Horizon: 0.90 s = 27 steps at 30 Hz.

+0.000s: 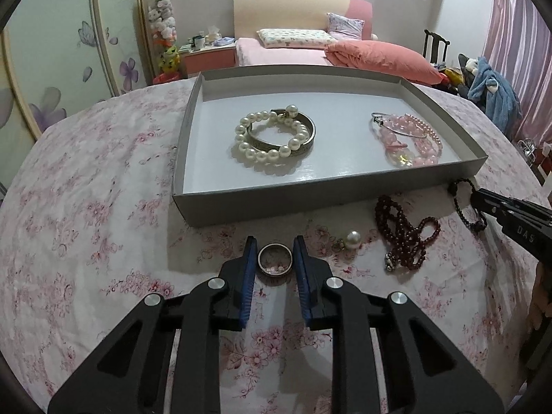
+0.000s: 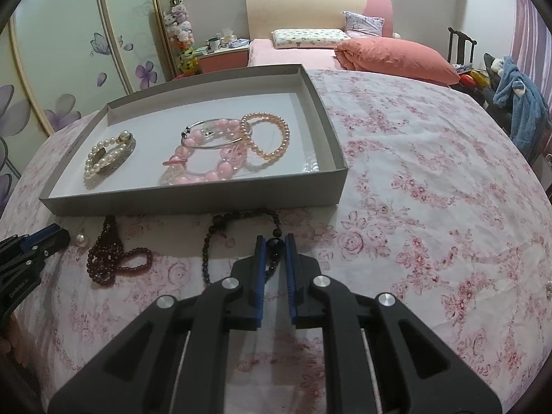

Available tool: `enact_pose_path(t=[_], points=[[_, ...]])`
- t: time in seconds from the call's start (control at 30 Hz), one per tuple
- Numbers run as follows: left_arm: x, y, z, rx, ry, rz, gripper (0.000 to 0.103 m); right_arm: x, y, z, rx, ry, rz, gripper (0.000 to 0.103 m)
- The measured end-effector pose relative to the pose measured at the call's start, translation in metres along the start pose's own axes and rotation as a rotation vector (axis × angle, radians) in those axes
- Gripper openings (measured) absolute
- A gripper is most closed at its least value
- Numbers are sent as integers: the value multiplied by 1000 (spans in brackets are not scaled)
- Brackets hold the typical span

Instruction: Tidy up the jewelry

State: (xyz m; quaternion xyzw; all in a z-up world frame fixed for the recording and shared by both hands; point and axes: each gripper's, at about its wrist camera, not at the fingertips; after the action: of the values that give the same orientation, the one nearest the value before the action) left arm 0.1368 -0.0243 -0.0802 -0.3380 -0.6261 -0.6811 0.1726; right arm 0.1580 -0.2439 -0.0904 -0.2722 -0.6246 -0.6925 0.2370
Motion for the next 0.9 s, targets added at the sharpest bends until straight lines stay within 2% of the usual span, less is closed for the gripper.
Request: enact_pose_path(t=[0.9], points=[[-1, 1, 1, 7, -5, 1, 23, 0, 0, -1, -9, 6, 0, 12]])
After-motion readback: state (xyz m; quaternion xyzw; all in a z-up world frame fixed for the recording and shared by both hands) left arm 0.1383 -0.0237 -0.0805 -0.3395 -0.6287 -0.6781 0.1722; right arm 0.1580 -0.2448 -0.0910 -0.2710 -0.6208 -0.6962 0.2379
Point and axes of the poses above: each gripper's, at about its wrist camera, not at the fingertips, and x roughly against the way its jaws point, z to its left, y to its top, and after that the axes turned 8 degrees about -z, right-handed
